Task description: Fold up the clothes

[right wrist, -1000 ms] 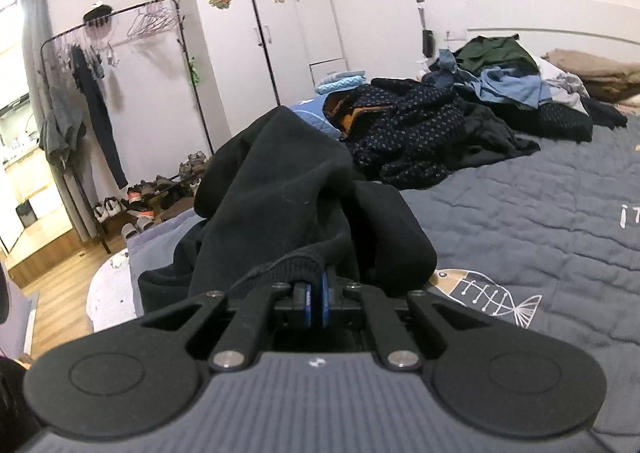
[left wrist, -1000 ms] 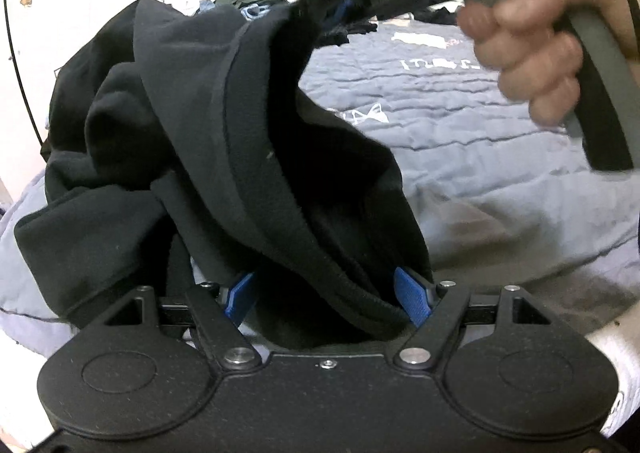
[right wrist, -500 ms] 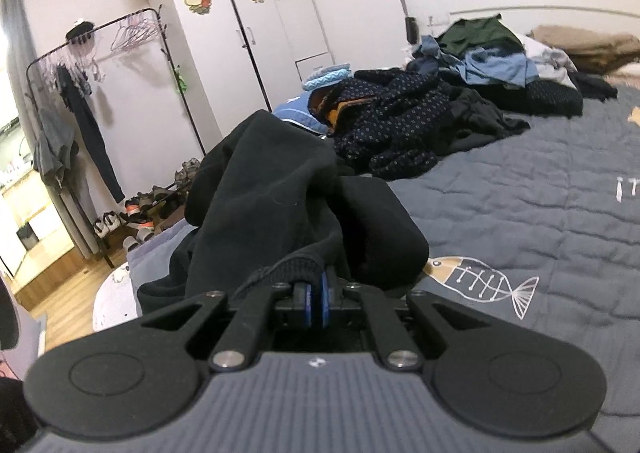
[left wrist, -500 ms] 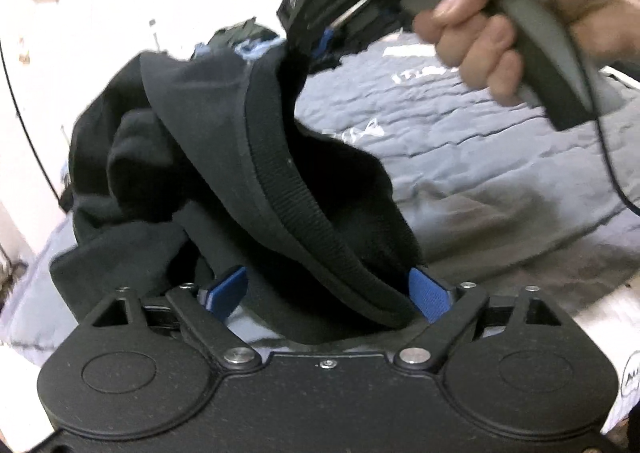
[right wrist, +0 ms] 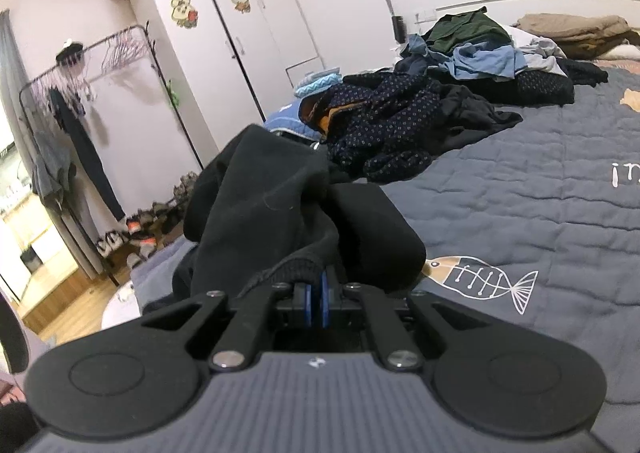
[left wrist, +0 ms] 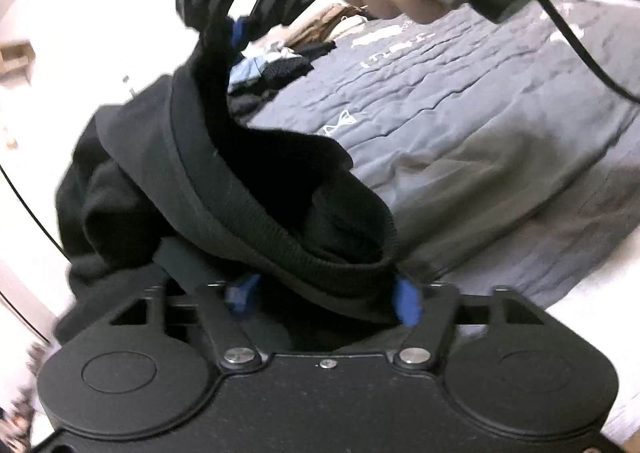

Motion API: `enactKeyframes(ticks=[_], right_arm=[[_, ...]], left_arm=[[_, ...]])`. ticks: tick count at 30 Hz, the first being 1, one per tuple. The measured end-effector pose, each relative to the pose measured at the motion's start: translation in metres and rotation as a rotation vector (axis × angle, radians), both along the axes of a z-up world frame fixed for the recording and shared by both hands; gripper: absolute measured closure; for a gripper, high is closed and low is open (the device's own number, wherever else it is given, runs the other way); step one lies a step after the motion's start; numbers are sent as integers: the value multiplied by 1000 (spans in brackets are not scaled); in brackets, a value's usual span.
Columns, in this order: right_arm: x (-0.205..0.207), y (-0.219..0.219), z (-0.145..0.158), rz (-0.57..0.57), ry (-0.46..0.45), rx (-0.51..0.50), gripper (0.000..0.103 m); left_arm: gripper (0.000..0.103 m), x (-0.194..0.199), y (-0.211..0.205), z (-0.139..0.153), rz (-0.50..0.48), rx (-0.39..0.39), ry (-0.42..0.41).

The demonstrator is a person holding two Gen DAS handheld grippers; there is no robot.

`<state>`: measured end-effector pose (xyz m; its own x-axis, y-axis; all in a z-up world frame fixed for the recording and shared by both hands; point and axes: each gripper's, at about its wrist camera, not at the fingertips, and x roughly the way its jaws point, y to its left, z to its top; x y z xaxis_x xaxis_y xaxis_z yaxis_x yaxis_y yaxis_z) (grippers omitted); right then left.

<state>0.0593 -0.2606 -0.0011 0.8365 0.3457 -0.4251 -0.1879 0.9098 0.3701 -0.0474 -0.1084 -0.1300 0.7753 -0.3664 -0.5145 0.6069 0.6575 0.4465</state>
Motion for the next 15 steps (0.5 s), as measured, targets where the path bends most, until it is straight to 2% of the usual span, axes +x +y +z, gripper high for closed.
enactKeyframes(ticks=[2,5,9,15], right_arm=[[-2,-4,3,-11,-15,22,99],[-5,-12,10,-35,-38,71,99],[-10,-24,20,-62,-70,136,99],[-27,-33,44,-104,-144,191,100]], left_arm=[[68,3,4,6,4,-41,40],[81,5,15,19,12,-112,74],[86,11,34,41,50,-210,102],[90,19,58,79,108,-324,45]])
